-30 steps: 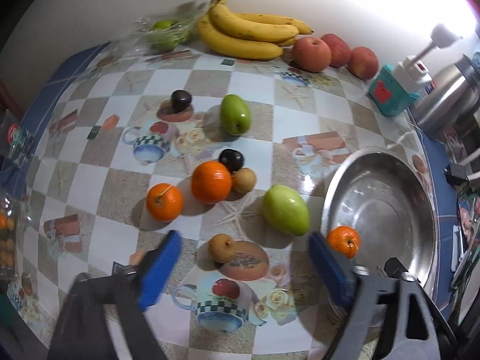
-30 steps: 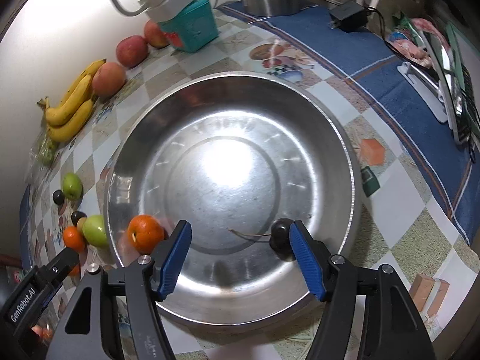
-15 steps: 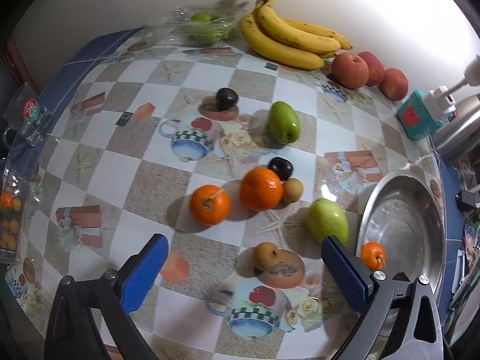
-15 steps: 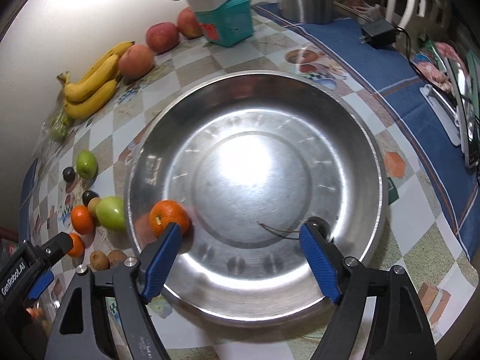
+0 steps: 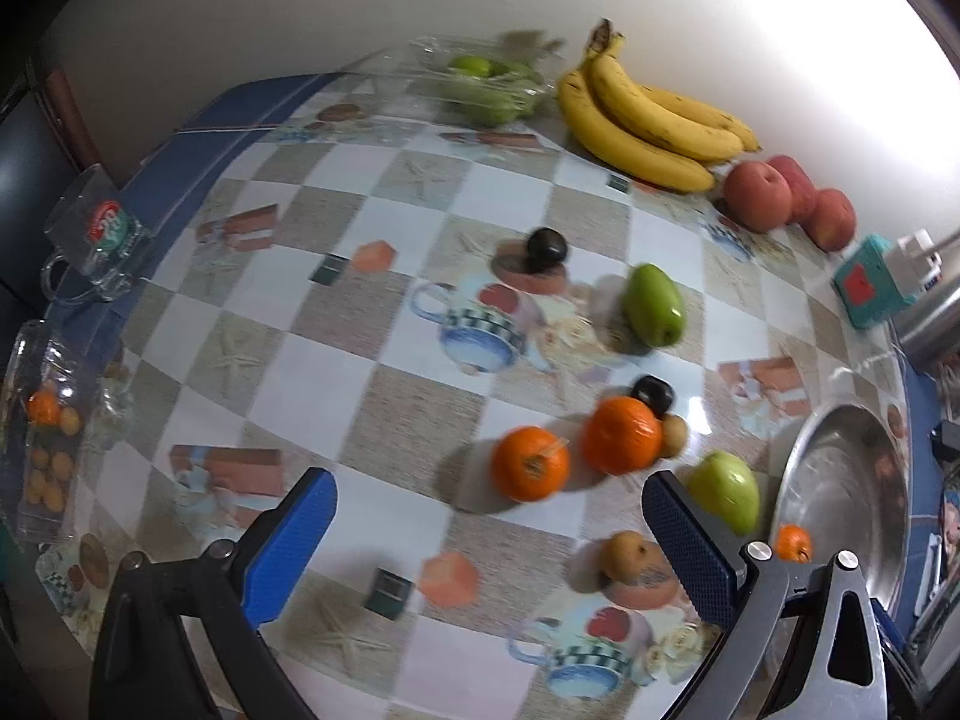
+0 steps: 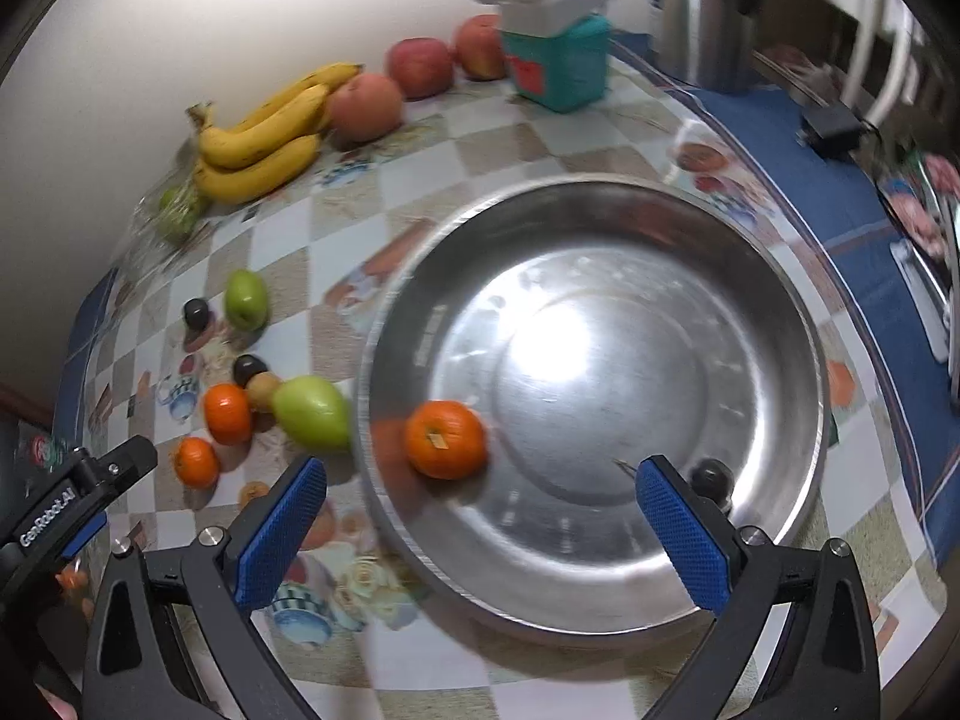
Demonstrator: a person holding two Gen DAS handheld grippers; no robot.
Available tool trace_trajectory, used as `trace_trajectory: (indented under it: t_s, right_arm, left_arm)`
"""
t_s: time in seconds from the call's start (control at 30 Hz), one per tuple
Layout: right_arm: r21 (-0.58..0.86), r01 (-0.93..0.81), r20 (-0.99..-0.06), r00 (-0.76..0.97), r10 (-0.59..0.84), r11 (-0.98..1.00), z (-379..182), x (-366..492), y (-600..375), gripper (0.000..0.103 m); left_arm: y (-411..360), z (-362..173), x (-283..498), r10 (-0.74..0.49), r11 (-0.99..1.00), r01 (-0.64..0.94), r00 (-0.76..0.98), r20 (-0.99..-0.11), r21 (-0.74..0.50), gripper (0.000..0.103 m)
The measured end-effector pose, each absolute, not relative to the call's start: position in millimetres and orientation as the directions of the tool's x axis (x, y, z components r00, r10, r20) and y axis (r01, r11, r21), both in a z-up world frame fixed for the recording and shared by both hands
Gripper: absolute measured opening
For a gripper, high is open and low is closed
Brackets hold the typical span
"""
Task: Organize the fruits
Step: 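Withdraw both tools from the bowl back toward the remaining fruit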
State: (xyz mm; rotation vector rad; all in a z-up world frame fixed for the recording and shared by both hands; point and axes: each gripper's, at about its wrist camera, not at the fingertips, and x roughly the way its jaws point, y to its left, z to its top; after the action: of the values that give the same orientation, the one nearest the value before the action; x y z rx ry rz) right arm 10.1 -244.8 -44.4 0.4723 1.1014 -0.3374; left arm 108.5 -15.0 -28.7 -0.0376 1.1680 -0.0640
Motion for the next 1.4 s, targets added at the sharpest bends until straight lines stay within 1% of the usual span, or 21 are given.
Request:
trace_trajectory:
  t_s: [0.13, 0.23, 0.37, 0.57, 0.77, 0.9, 0.97, 1.1, 1.23, 1.4]
  right_arm:
    - [0.186, 0.427, -0.91, 0.415, -0.009, 0.885, -39, 26, -224, 0.103]
    - [0.14, 0.395, -0.914, 0.403, -0.034, 0.908, -34, 37, -207, 0.103]
    - [0.115, 0.371, -0.914, 0.403, -0.048, 0.922, -29, 48, -190, 0.103]
    - [0.162, 0.362, -0.93, 0.368, 0.019, 0.918, -40, 65, -167, 0.103]
    - [0.183, 0.363, -0.943, 0.329, 0.058, 0.914, -59, 72, -147, 0.103]
    - [0.17, 0.345, -0.948, 0.312, 0.058, 0.923, -69, 72, -141, 0.103]
    - [0.185, 0.328, -0.95, 0.301, 0.084, 0.926, -76, 73, -137, 0.103]
    - [0.158, 0.286, -0.956, 0.284, 0.074, 0.945, -81, 77, -127, 0.103]
    - [0.173, 0.275, -0.956, 0.276, 0.095, 0.946, -88, 80, -125, 0.103]
    - [0.217, 0.313, -0.955, 0.265, 0.134, 0.924, -97, 78, -135, 0.103]
  left_arm:
    - [-1, -26, 113, -0.058, 0.998, 0.013, 0.398, -0.916, -0.058, 0.103]
    - [7, -27, 118, -0.064, 0.998, 0.0, 0.391, -0.918, -0.07, 0.103]
    - [20, -28, 124, -0.046, 0.998, -0.028, 0.386, -0.921, -0.062, 0.103]
    - [39, -31, 131, -0.026, 0.997, -0.056, 0.376, -0.926, -0.051, 0.103]
    - [41, -39, 135, -0.024, 0.997, -0.056, 0.35, -0.936, -0.047, 0.103]
    - [38, -45, 137, -0.031, 0.998, -0.045, 0.329, -0.944, -0.048, 0.103]
    - [35, -50, 139, -0.036, 0.998, -0.04, 0.316, -0.948, -0.052, 0.103]
    - [32, -61, 141, -0.037, 0.998, -0.036, 0.284, -0.958, -0.049, 0.103]
    - [30, -65, 142, -0.064, 0.996, -0.036, 0.268, -0.961, -0.076, 0.103]
    - [24, -70, 143, -0.093, 0.995, -0.018, 0.251, -0.964, -0.101, 0.103]
